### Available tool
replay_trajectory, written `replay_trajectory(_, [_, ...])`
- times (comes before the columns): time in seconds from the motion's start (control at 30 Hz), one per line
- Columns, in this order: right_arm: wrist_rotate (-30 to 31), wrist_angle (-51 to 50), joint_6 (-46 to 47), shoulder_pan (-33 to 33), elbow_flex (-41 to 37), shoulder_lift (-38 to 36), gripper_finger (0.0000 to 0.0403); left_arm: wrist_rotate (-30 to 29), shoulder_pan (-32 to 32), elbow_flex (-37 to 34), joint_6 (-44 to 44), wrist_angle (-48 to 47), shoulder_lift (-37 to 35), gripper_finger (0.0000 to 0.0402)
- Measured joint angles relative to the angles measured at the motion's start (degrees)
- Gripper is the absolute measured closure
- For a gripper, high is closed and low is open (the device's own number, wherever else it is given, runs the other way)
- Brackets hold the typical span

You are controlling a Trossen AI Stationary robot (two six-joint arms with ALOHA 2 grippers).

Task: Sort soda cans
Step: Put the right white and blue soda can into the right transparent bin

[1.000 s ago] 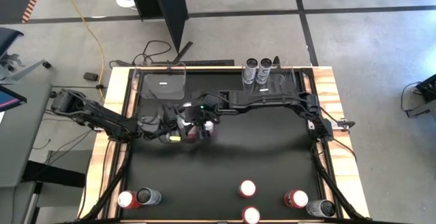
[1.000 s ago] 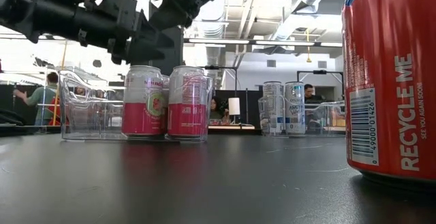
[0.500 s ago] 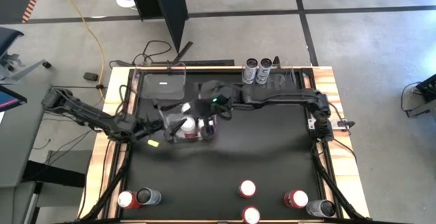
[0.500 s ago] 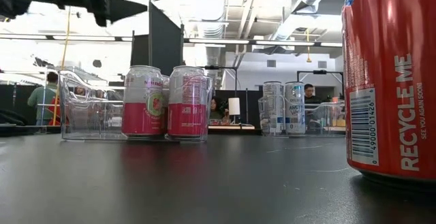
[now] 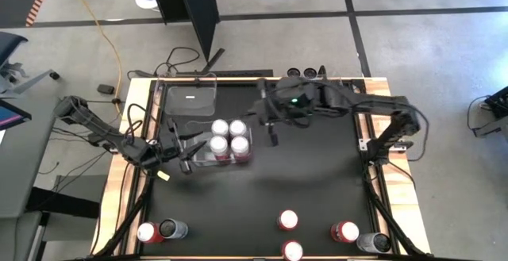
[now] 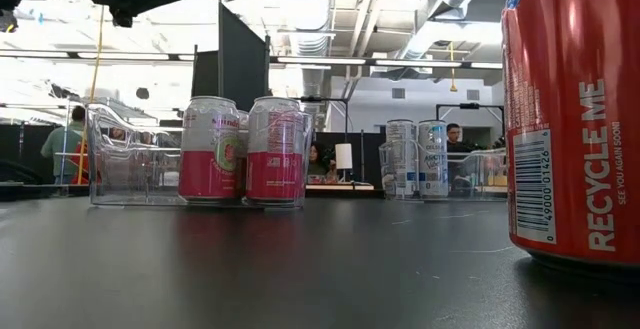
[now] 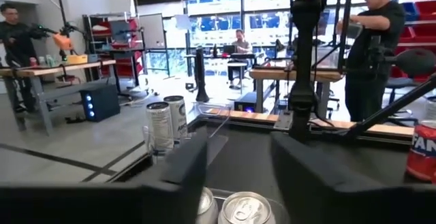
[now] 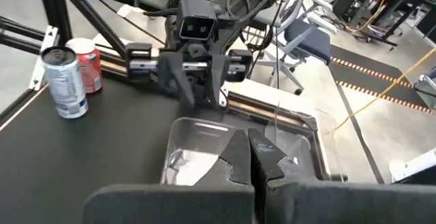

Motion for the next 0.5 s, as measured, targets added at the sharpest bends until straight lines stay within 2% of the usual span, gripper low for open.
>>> replay_trajectory(0.13, [2.65, -0.04, 1.81, 1.31, -7.22, -7.31, 0.0403, 1.43, -0.33, 0.00, 0.39, -0.08, 0.00, 0.0359])
replay_trajectory(0.2, [4.27, -0.01, 2.92, 2.18, -11.50, -11.57, 0.0403, 3.13, -0.33, 0.00, 0.52, -0.15, 0.00, 0.0390])
replay_trajectory(0.37, [9.93, 0.01, 7.51, 5.66, -22.48, -21.79, 0.0403, 6.52, -0.27, 0.02, 0.46, -0.30, 0.11, 0.0400])
replay_trajectory(0.5, [14.78, -0.32, 12.12, 9.53, -29.96, -27.74, 0.0403, 9.88, 0.45, 3.02, -1.72, -6.94, 0.14, 0.0401])
